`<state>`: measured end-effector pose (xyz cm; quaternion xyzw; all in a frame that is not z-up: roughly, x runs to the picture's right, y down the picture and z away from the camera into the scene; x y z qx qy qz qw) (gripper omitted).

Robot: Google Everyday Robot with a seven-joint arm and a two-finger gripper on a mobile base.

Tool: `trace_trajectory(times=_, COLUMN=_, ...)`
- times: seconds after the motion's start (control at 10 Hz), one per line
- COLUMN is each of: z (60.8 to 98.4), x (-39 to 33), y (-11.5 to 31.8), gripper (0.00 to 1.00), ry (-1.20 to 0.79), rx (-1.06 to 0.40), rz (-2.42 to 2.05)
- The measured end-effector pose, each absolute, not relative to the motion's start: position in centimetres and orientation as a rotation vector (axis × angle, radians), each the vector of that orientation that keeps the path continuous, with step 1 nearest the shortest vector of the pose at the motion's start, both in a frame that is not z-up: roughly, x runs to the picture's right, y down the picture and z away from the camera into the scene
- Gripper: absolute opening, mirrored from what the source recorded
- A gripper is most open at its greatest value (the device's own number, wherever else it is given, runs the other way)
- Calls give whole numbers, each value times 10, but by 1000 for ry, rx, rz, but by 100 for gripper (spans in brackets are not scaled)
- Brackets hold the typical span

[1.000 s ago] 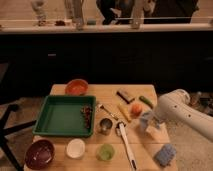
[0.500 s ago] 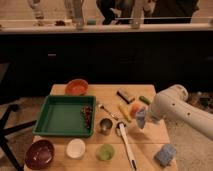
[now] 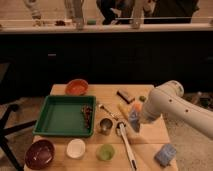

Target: Place towel in plastic cup

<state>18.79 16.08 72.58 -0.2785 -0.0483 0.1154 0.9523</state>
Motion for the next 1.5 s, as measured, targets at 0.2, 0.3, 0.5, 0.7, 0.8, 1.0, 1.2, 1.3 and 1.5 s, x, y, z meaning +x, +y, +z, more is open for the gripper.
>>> trace_trajectory(times=0.2, z=711, x=176, y=163, gripper=0, ry=-130, rx=-582, rz=185)
trace_trajectory(times=0.3, z=704, x=167, y=165, gripper=0, ry=-151, rx=-590, rz=161)
trace_trajectory(times=0.5, z=687, x=156, y=171, gripper=0, ry=-192, rx=-604, rz=121)
trace_trajectory(times=0.7, z=684, x=154, y=172, gripper=0, ry=-200, rx=-608, rz=112)
trace_trajectory(times=0.8, z=684, x=153, y=172, gripper=0, ry=-201, rx=-608, rz=110)
trace_trajectory(times=1.0, z=684, x=153, y=172, gripper=0, ry=-200, rx=-607, rz=111)
trace_trajectory(times=1.2, z=684, x=153, y=172, gripper=0, ry=-200, rx=-608, rz=110)
trace_trajectory(times=1.3, z=684, x=152, y=174, gripper=0, ry=-210, rx=-614, rz=101)
trace_trajectory(times=1.5, z=672, x=137, y=187, gripper=0, ry=-255, rx=-634, rz=38)
